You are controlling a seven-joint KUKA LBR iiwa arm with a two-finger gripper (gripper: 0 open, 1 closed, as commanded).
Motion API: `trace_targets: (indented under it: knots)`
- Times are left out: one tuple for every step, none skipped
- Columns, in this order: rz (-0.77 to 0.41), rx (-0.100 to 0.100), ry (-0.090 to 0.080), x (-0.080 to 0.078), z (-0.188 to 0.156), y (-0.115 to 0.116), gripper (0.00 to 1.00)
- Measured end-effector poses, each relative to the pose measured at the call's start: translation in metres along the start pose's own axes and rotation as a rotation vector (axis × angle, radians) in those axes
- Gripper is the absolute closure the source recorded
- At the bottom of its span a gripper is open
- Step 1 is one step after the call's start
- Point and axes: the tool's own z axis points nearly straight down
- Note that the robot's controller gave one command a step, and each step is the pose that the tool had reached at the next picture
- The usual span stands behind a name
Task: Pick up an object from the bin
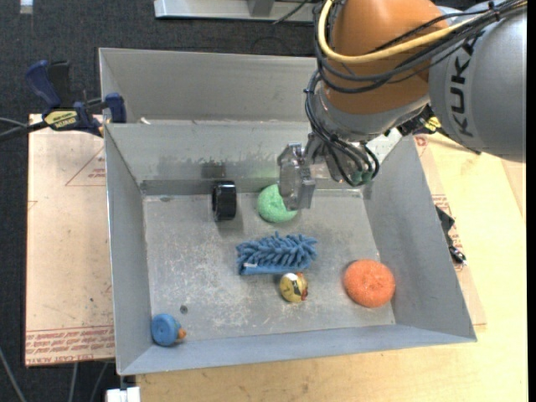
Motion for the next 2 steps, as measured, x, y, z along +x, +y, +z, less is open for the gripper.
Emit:
trace_targets:
  knots:
    - [-0.001, -0.001, 0.0, -0.0001, -0.0002, 0.0011, 1.0]
    - [-0.001, -0.001, 0.0, -0.0001, -0.0002, 0.0011, 1.0]
